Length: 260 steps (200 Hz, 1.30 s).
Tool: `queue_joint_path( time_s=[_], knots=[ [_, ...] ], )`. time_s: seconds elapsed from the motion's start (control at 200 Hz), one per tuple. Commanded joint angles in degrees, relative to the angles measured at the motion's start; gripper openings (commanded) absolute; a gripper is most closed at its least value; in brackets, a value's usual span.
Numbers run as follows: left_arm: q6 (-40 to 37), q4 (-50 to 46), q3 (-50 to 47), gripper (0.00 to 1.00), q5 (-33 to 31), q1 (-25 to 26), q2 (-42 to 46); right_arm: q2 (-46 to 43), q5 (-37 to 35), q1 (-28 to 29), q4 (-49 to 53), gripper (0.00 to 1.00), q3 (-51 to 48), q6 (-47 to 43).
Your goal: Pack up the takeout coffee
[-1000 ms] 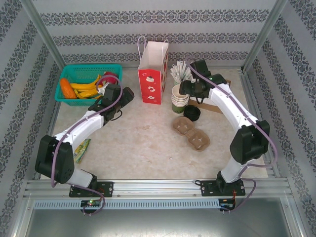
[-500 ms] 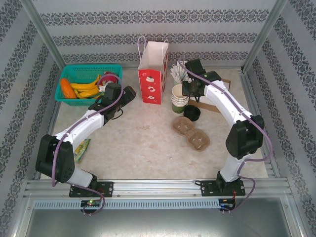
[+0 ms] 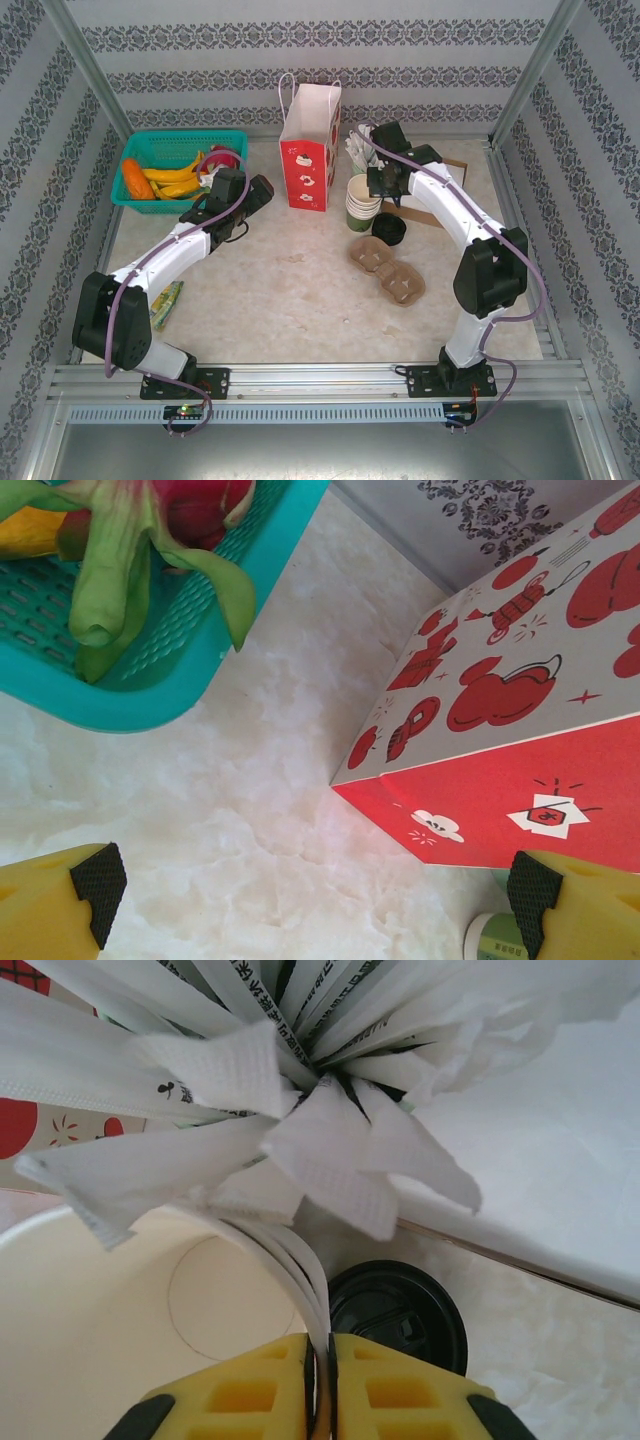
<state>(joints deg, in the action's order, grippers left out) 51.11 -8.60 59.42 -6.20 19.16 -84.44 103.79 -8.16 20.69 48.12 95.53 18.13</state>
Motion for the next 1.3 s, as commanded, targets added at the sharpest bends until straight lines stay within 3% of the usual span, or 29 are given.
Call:
queue_joint_path(
  time_s=[0.0, 0.17, 0.784, 0.999, 1.294],
  knots=[
    [0.6, -1.7, 1.7, 1.0, -1.6, 0.6, -0.5, -0.7, -1.9, 0.6, -0.4, 0.11, 1.1, -1.2],
    [0.7, -2.1, 1.8, 1.0, -1.5, 0.6, -0.5, -1.8, -1.4, 0.5, -1.0, 0.0, 0.8, -1.6],
    [-0.3, -4.4, 2.3, 1.0, -3.2, 0.6, 0.7, -8.2, -2.6, -0.4, -3.7, 0.0, -1.3, -0.2],
    [-0.8, -2.8, 3.8, 1.0, 1.6, 0.6, 2.0, -12.7, -2.8, -0.3, -3.7, 0.0, -0.5, -1.3],
    [0.2, -6.8, 6.8, 1.0, -0.8, 0.5, 2.1, -19.4, -2.1, 5.5, -9.2, 0.0, -5.1, -2.8]
  ],
)
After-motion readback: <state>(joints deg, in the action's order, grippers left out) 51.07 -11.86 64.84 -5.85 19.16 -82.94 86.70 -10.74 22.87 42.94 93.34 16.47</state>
